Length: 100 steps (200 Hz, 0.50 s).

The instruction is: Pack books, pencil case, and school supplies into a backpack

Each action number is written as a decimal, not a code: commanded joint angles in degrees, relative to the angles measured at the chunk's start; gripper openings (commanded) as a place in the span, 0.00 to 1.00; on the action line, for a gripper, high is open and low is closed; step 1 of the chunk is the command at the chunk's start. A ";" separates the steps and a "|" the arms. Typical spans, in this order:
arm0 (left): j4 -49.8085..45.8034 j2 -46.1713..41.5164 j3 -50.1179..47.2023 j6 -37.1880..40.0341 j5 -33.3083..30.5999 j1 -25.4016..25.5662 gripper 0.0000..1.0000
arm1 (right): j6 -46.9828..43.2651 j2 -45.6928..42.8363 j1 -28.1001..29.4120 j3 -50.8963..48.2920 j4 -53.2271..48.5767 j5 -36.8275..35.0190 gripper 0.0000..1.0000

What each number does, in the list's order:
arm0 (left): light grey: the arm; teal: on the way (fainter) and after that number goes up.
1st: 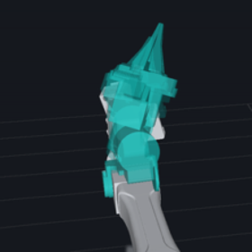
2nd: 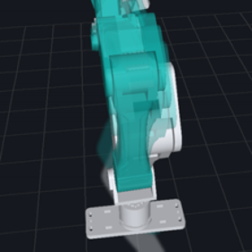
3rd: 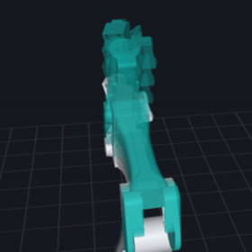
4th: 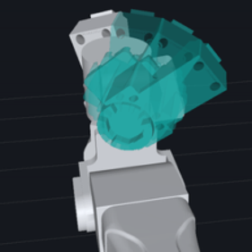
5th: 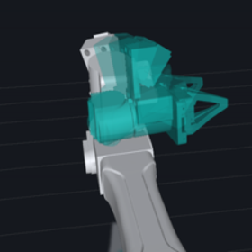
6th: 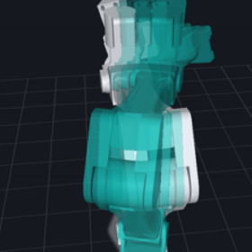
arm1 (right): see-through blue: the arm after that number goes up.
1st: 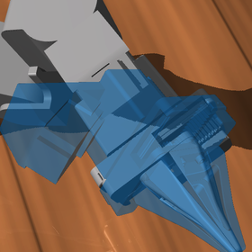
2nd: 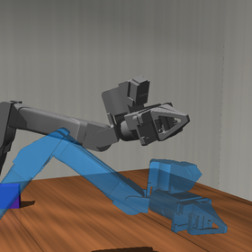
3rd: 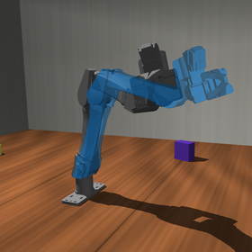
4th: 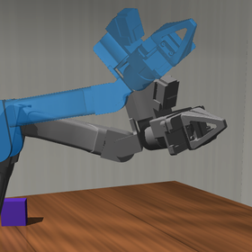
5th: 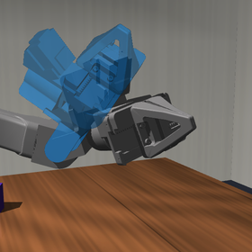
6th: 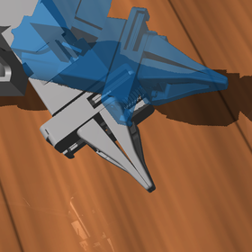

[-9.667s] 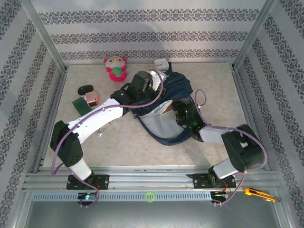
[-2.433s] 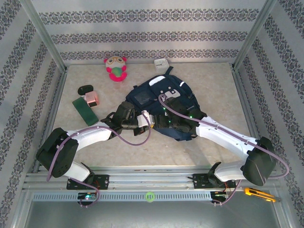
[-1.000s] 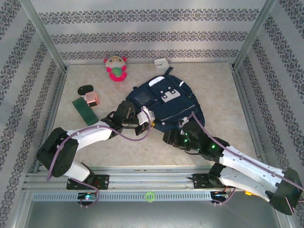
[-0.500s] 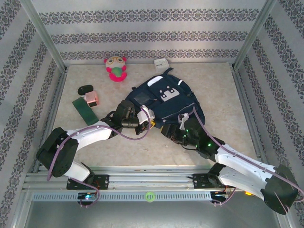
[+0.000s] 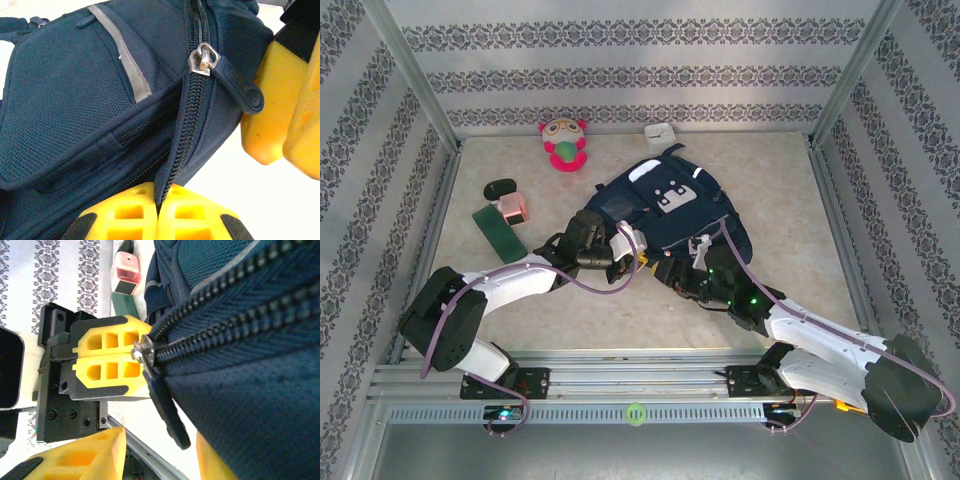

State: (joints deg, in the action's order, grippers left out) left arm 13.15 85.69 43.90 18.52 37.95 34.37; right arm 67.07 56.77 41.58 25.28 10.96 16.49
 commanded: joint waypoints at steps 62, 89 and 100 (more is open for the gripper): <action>4.61 -0.52 2.06 -0.95 5.61 -0.04 0.00 | 0.29 2.87 -2.81 3.24 3.89 -2.41 0.33; 4.04 -0.74 1.88 -0.61 5.16 -0.03 0.00 | -0.46 3.65 -3.19 4.60 3.35 -1.27 0.18; 3.78 -0.80 1.67 -0.51 4.39 -0.08 0.00 | -0.62 3.14 -3.49 4.61 2.12 -0.90 0.12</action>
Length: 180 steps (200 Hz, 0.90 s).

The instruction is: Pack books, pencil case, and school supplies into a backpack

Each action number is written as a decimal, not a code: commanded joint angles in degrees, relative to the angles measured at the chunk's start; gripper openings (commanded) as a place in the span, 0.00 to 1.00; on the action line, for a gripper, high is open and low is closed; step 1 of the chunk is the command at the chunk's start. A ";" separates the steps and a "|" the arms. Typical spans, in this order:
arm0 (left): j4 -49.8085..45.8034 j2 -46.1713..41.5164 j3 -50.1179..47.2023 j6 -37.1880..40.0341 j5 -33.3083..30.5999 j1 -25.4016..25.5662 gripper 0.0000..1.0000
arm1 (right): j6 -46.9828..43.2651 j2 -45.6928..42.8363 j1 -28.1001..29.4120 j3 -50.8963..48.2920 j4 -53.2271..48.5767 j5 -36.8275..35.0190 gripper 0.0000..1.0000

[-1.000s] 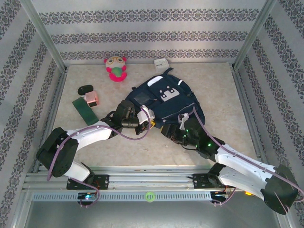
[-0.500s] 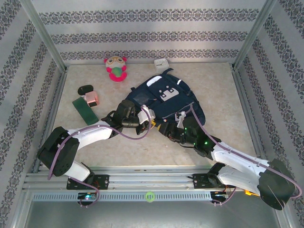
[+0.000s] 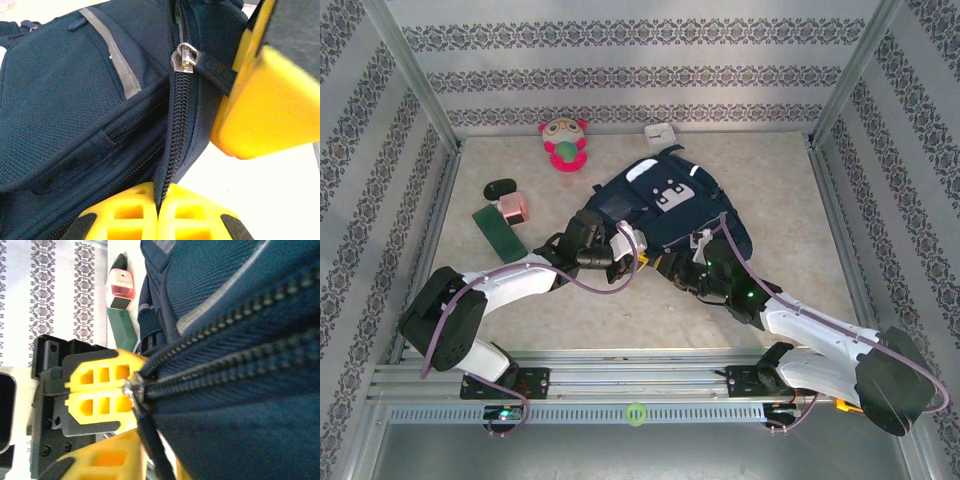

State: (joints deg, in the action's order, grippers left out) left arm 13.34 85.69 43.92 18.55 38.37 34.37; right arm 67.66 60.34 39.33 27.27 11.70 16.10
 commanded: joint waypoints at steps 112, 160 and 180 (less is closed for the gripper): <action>-2.55 -1.61 -0.79 4.04 -1.71 -2.21 0.00 | -13.83 -7.46 -18.33 7.10 -32.69 18.56 0.00; -4.91 -2.94 -1.55 5.97 -2.02 -3.36 0.00 | -24.09 -4.79 -26.60 12.10 -43.52 22.81 0.00; -6.23 -3.42 -1.71 7.02 -2.39 -3.86 0.00 | -29.17 -2.89 -28.17 14.42 -48.35 22.98 0.00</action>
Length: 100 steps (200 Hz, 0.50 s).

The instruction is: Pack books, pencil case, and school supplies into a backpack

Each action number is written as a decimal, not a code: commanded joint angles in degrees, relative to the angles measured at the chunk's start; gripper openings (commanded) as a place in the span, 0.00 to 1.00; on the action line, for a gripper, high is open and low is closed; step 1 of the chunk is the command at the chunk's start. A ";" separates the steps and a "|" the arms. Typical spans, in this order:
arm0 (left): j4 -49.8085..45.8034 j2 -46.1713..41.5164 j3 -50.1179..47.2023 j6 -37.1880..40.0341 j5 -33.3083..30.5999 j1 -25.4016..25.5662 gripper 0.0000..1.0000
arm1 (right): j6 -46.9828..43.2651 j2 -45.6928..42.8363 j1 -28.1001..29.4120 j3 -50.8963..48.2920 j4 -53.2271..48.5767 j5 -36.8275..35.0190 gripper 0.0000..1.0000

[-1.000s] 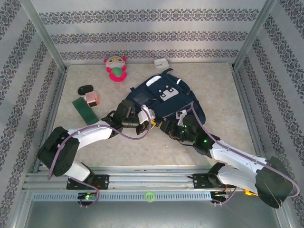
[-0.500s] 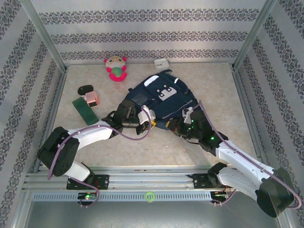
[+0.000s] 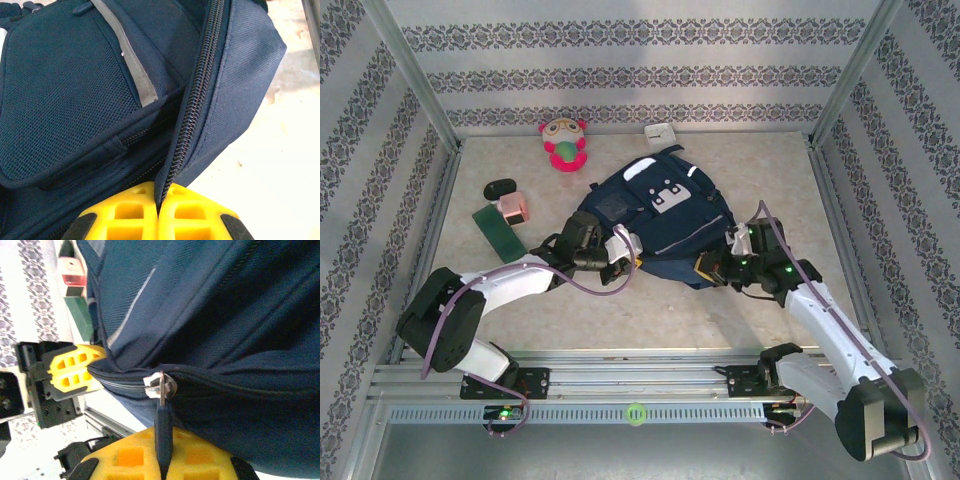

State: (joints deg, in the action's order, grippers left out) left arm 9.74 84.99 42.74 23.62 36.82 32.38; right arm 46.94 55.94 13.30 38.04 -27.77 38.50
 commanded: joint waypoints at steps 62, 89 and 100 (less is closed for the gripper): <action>-13.54 -5.13 4.54 5.03 1.45 -0.74 0.52 | -8.78 3.41 4.28 1.42 -2.93 6.41 0.00; -11.62 -5.05 5.96 3.70 -0.30 5.96 0.71 | -9.32 4.31 4.63 0.94 -2.27 6.88 0.00; -9.16 -3.80 6.22 2.18 -1.50 8.14 0.75 | -10.09 5.14 4.89 1.07 -2.44 7.41 0.00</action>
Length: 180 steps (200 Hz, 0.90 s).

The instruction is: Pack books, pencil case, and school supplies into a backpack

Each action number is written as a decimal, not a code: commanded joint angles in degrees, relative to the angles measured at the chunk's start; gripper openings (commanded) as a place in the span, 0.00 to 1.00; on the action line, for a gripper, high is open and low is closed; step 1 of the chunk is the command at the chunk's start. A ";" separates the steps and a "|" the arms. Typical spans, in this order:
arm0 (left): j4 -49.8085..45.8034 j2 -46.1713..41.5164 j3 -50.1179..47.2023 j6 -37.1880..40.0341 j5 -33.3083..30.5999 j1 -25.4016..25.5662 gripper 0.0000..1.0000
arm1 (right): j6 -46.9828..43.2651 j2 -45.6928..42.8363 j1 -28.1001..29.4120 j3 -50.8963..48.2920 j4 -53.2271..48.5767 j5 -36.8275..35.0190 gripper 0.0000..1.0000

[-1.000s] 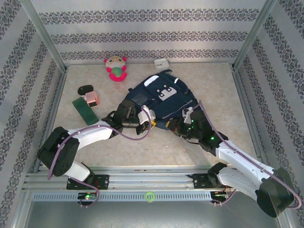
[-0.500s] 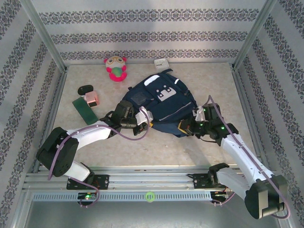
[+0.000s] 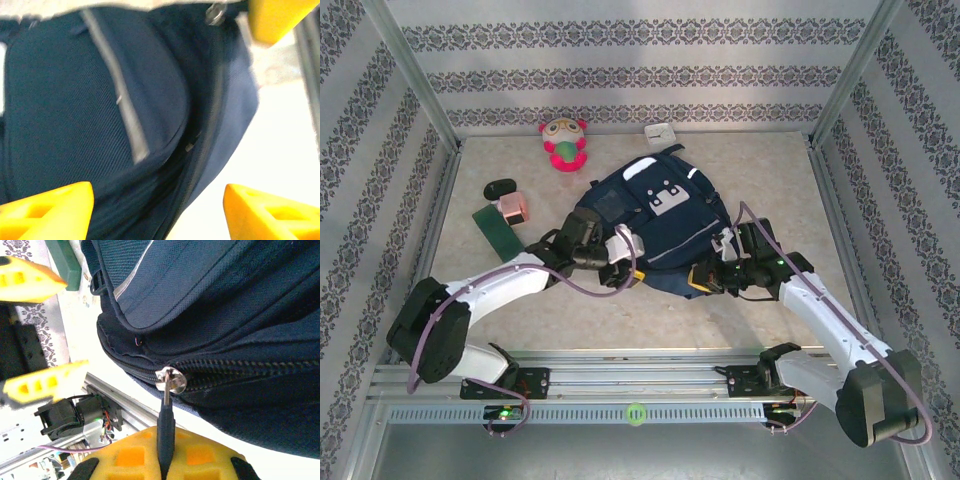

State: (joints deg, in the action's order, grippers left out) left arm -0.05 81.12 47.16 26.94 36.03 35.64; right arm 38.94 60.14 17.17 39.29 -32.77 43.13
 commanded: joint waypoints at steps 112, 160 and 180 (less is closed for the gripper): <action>2.69 11.54 6.83 0.46 -0.20 9.34 0.06 | -9.26 5.42 -1.48 4.75 -3.85 5.12 0.00; -9.14 3.48 1.46 10.06 0.56 4.94 0.00 | -19.62 8.52 -9.55 8.08 -14.40 1.63 0.00; -13.71 0.18 -0.40 13.23 -0.45 3.08 0.00 | -22.27 10.83 -10.39 9.11 -16.25 -0.14 0.00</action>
State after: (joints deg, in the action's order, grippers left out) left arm -2.55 85.38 49.30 33.08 35.14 41.23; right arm 23.16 68.90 8.45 45.93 -44.23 46.83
